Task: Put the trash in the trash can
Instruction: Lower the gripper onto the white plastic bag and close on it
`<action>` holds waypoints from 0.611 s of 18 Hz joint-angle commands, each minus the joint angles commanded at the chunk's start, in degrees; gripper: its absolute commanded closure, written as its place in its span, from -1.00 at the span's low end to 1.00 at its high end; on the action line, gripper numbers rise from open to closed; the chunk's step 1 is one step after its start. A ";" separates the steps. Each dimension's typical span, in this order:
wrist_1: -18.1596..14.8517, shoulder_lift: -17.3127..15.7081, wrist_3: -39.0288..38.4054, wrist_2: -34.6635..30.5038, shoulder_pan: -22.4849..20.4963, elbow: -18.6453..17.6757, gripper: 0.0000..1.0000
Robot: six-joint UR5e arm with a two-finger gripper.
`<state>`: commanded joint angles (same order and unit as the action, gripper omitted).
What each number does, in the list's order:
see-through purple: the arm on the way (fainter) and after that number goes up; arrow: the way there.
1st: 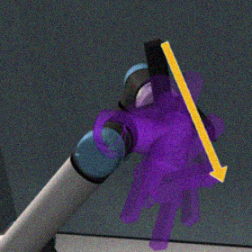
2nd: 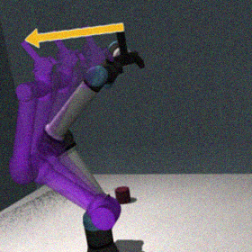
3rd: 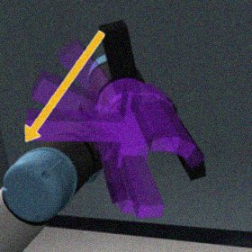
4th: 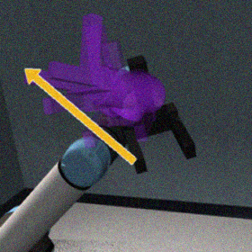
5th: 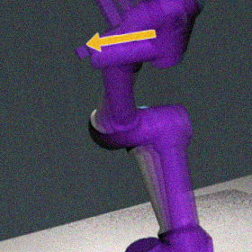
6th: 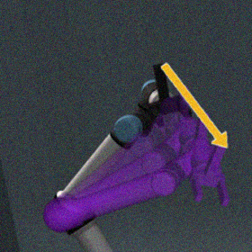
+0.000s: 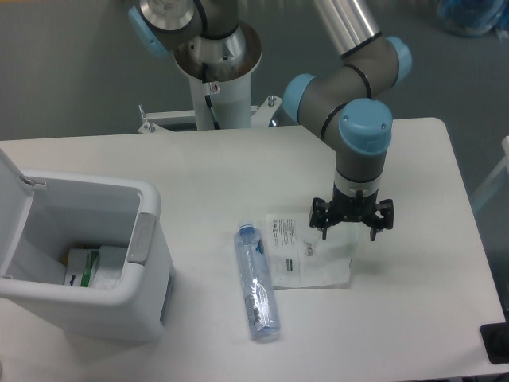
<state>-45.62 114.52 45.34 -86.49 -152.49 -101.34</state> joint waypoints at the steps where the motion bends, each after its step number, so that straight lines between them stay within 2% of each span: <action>1: 0.00 0.00 1.93 0.18 0.00 0.00 -1.00; 5: 0.00 0.35 10.54 0.27 -0.09 -0.79 -1.00; 11: 0.26 2.28 11.44 0.79 -0.35 1.32 -1.00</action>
<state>-45.35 116.80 56.78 -85.69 -152.84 -100.02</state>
